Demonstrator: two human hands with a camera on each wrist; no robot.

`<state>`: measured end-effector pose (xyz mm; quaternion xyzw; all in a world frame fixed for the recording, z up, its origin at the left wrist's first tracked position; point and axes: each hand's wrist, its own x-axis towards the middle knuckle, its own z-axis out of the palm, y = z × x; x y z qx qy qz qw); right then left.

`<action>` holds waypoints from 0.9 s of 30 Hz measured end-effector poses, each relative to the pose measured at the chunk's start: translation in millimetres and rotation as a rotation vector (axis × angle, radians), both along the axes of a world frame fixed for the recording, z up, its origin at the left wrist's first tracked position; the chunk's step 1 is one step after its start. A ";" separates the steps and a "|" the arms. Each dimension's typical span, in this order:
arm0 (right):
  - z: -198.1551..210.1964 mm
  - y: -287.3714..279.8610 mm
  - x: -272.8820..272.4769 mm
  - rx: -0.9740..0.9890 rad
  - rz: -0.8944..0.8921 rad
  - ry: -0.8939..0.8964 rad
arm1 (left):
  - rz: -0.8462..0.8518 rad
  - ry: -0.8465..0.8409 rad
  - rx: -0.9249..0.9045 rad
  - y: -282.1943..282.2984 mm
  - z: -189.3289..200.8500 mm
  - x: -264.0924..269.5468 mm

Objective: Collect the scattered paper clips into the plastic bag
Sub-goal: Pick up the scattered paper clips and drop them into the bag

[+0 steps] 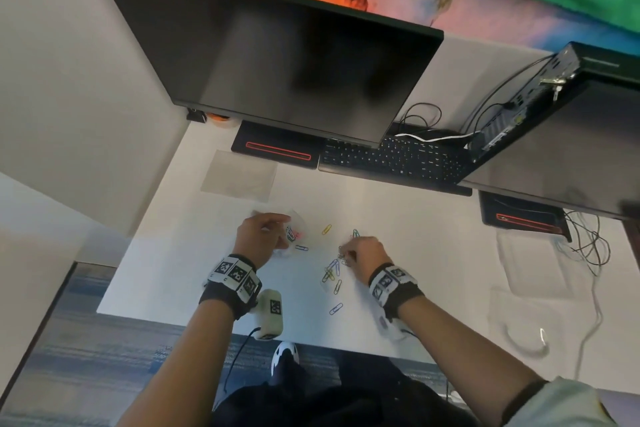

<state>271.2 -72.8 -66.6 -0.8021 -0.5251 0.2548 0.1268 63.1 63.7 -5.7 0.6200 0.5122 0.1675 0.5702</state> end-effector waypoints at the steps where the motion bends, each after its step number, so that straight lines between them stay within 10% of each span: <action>1: 5.6 3.5 4.3 0.032 -0.147 0.091 | -0.003 0.000 0.000 -0.3 0.0 0.5; 5: 38.6 20.7 10.7 0.118 -0.590 0.738 | -0.001 -0.013 0.003 -1.2 -1.3 1.0; 10: 69.4 58.7 -19.9 0.111 -0.618 1.183 | 0.019 0.017 0.023 -5.0 0.1 3.0; 17: 67.2 85.5 -62.5 -0.064 -0.274 0.556 | 0.002 0.085 0.047 -8.4 8.0 4.3; 27: 90.0 100.0 -72.6 -0.023 0.061 0.171 | 0.003 0.147 0.149 -1.5 21.3 -2.2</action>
